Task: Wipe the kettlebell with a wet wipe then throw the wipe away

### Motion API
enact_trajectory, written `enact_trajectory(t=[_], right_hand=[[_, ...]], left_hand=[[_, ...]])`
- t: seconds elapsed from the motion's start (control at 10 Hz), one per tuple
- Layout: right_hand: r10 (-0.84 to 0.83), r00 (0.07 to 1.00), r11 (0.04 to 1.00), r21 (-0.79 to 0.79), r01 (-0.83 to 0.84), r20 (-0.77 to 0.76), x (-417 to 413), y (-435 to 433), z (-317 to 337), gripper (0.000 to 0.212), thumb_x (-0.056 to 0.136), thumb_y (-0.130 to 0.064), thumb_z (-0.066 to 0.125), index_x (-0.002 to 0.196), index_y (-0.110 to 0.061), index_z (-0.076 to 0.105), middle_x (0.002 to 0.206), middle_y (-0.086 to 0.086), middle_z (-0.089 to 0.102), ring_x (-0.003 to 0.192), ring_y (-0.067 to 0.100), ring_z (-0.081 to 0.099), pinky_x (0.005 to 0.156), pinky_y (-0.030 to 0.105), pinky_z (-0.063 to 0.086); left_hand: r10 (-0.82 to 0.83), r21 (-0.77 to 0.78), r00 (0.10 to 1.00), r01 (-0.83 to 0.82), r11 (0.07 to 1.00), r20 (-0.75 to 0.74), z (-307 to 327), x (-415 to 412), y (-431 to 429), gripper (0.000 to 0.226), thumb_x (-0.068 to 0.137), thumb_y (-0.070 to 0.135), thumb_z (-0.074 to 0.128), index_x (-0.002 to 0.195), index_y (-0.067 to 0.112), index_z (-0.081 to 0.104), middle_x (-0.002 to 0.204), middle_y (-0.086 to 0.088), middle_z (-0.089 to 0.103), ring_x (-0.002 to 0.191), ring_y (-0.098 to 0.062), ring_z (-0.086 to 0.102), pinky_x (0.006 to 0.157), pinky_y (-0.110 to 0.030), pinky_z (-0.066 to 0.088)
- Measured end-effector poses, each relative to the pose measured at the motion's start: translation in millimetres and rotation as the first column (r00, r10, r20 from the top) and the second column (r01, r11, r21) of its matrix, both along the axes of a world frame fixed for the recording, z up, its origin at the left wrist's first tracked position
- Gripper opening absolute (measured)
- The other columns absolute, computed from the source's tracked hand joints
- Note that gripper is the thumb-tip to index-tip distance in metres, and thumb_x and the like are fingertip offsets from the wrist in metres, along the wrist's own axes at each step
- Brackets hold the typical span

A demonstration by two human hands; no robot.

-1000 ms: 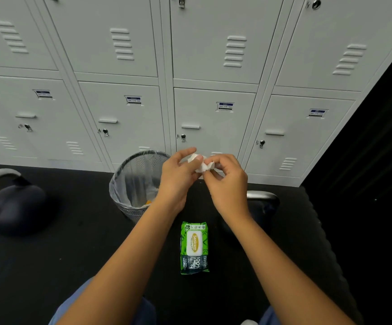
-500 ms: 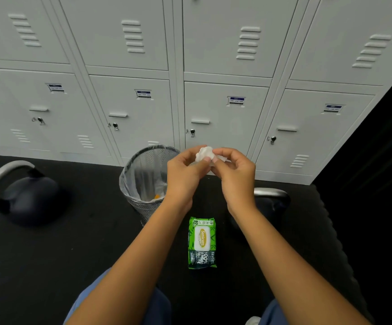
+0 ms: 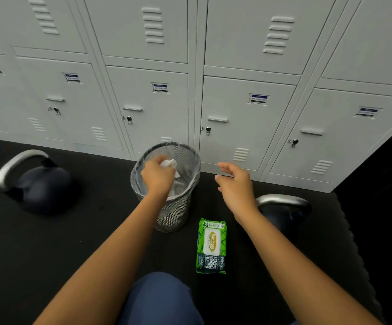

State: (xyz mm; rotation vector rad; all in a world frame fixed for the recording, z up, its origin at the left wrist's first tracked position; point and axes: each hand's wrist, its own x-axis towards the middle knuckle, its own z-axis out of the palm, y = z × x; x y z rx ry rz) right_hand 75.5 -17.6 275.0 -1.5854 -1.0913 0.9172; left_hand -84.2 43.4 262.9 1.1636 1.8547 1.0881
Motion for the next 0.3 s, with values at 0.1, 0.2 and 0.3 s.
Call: enact_trajectory(t=[0.1,0.2,0.3], right_hand=[[0.041,0.998,0.999,-0.022,-0.040,0.046,0,11,-5,0.038,0.090,-0.008,0.057,0.126,-0.020,0.057,0.128,-0.003,0.058,0.104,0.013,0.058,0.094,0.038,0.052],[0.056,0.997,0.998,-0.028,-0.055,0.057,2,19,-9,0.039,0.090,-0.009,0.057,0.128,-0.019,0.056,0.129,-0.004,0.057,0.108,0.017,0.058,0.092,0.034,0.051],[0.042,0.997,0.999,-0.035,-0.039,0.061,8,20,-7,0.039,0.091,-0.009,0.057,0.129,-0.019,0.055,0.122,-0.005,0.056,0.109,0.015,0.056,0.094,0.035,0.050]], left_hand=[[-0.221,-0.291,0.958,0.162,0.943,-0.181,-22,0,23,0.083,0.080,0.032,0.068,0.150,0.022,0.023,0.157,-0.019,0.013,0.138,-0.044,0.026,0.110,-0.048,0.031],[-0.310,-0.296,0.906,0.223,0.929,-0.289,-25,7,34,0.074,0.087,0.036,0.059,0.149,0.020,0.023,0.158,-0.019,0.000,0.142,-0.047,0.008,0.112,-0.056,0.020],[-0.343,-0.248,0.887,0.272,0.930,-0.310,-26,11,35,0.073,0.077,0.044,0.050,0.145,0.021,0.034,0.152,-0.019,0.028,0.133,-0.045,0.034,0.108,-0.056,0.032]])
